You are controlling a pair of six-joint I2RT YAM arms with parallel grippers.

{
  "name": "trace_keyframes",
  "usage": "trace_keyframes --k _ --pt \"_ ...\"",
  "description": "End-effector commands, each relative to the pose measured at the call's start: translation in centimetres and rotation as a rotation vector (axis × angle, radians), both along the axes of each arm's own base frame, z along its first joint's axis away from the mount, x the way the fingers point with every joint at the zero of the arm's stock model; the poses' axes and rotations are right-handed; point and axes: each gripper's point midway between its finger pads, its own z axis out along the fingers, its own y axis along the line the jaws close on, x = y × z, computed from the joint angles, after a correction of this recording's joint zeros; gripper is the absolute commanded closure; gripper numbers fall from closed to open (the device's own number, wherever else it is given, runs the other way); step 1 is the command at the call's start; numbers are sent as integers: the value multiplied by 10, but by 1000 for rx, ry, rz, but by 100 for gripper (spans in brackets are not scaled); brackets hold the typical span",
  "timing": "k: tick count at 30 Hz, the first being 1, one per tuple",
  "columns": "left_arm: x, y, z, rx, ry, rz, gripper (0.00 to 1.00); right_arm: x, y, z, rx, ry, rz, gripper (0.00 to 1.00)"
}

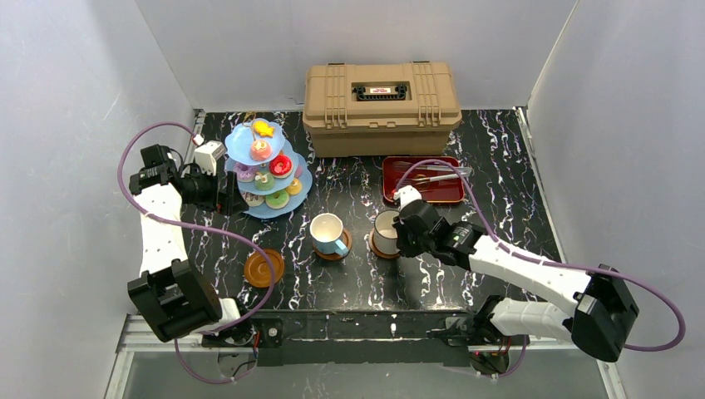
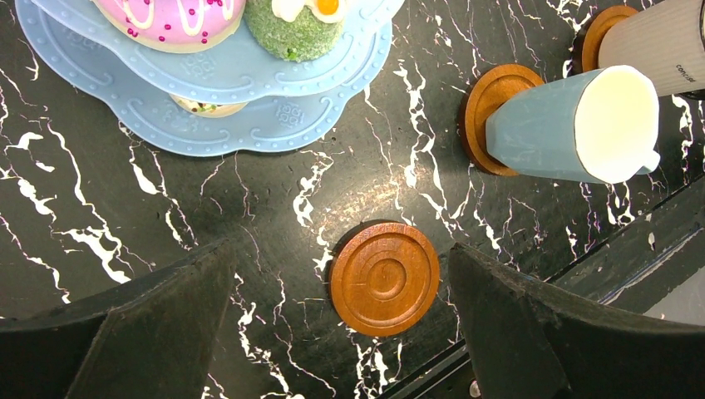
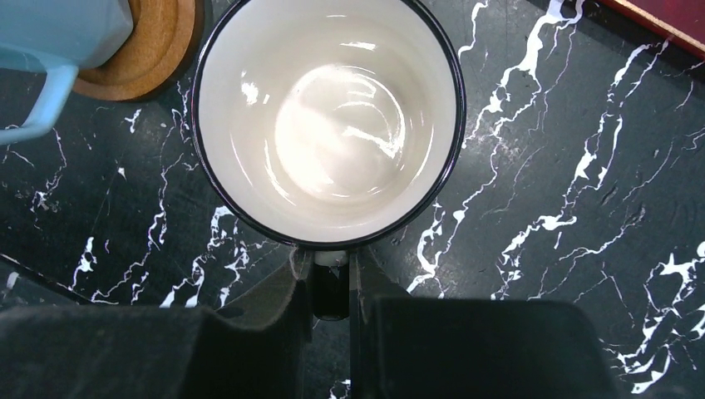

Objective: Serve the afternoon tea
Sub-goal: Place the cup on the coaster, then reset both arms

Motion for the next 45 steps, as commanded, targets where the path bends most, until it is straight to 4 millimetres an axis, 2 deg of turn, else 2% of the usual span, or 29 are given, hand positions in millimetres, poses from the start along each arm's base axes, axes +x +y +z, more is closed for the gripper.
trace_keyframes --k 1,13,15,17,18,19,23,28,31,34,36,38,41,45 --pt "-7 -3 5 -10 -2 1 2 17 16 25 133 -108 -41 99" --pt "-7 -4 6 -18 0 -1 2 6 13 9 157 -72 -36 99" --pt "-9 -6 6 -27 6 -6 2 5 11 8 156 -70 -44 80" --pt "-10 -7 6 -31 7 -6 2 5 9 6 151 -69 -51 49" --pt "-10 -7 7 -33 6 -5 2 5 8 6 148 -69 -53 12" --pt "-11 -8 7 -35 6 -5 2 5 7 7 144 -71 -57 3" --pt "-13 -9 8 -41 6 3 2 11 7 21 151 -103 -75 1" --pt "-12 -10 2 -64 31 25 2 26 8 61 177 -191 -103 2" --pt "-11 -11 -3 -71 19 41 2 44 6 88 159 -253 -136 2" --pt "-6 -10 -8 -69 -14 73 2 68 -5 93 94 -275 -196 2" --pt "-1 -6 -12 -55 -38 111 2 92 -21 91 79 -282 -269 1" --pt "3 -3 -16 -49 -60 143 2 118 -50 89 97 -286 -384 2" --pt "7 0 -27 -38 -109 180 2 149 -105 78 122 -298 -595 2" --pt "16 4 -48 -16 -206 205 2 166 -186 50 88 -336 -906 2"
